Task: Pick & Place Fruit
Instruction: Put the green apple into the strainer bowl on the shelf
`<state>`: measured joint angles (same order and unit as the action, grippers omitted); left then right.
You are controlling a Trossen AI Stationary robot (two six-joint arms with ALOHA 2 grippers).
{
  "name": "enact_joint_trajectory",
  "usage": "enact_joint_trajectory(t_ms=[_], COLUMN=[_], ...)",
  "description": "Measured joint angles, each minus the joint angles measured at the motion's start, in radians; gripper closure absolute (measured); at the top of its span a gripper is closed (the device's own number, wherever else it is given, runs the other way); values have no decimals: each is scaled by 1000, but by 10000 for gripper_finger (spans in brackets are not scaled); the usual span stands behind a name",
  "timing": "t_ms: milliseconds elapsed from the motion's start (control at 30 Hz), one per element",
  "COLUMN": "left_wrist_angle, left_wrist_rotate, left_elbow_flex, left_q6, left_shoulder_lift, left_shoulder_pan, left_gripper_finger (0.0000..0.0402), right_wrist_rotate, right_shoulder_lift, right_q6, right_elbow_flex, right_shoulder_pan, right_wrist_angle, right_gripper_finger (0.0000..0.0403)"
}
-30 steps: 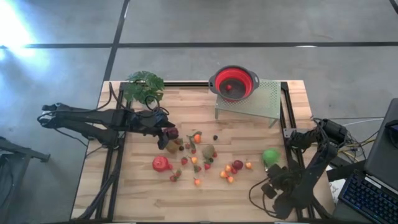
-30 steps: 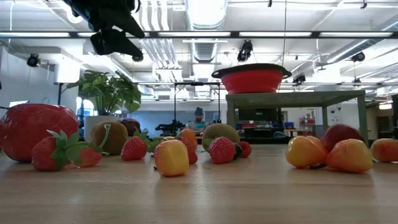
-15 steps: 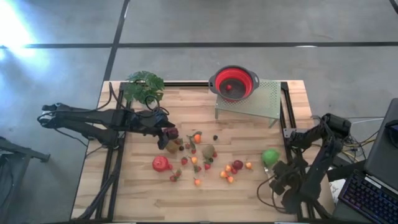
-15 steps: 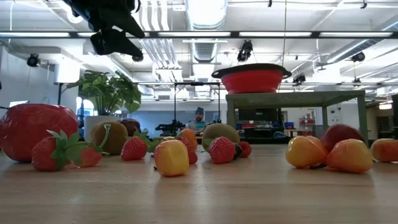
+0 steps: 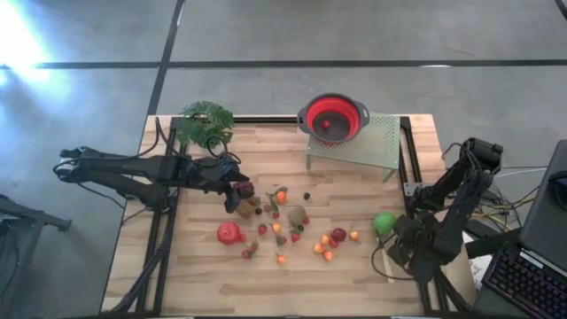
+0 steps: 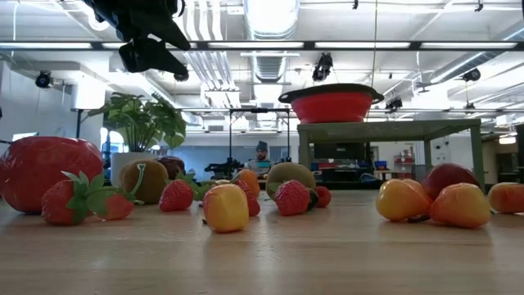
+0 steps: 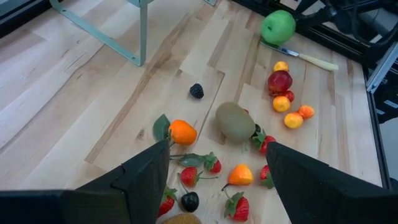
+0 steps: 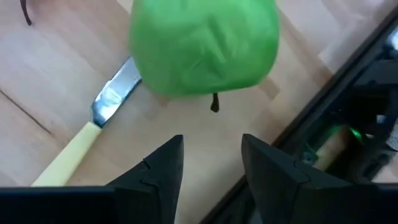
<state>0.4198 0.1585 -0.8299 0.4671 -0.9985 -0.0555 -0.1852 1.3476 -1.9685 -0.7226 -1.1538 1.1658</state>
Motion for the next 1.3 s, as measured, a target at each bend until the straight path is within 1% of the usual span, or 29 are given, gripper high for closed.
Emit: enact_joint_trajectory(t_ms=[167, 400, 533, 667, 1033, 1200, 1300], left_wrist_angle=[0, 0, 0, 0, 0, 0, 0], left_wrist_rotate=[0, 0, 0, 0, 0, 0, 0], left_elbow_flex=[0, 0, 0, 0, 0, 0, 0], left_q6=[0, 0, 0, 0, 0, 0, 0], left_shoulder_lift=[0, 0, 0, 0, 0, 0, 0], left_shoulder_pan=[0, 0, 0, 0, 0, 0, 0], left_gripper_finger=[128, 128, 128, 128, 128, 128, 128], right_wrist_rotate=[1, -1, -13, -51, -58, -126, -131], right_shoulder_lift=[-13, -5, -5, -5, -5, -5, -5], right_q6=[0, 22, 34, 34, 38, 43, 51], right_elbow_flex=[40, 42, 49, 66, 80, 80, 80], right_shoulder_pan=[0, 0, 0, 0, 0, 0, 0], right_wrist_angle=[-56, -58, -57, -58, -77, -78, -79], right_gripper_finger=[238, 215, 212, 222, 253, 272, 287])
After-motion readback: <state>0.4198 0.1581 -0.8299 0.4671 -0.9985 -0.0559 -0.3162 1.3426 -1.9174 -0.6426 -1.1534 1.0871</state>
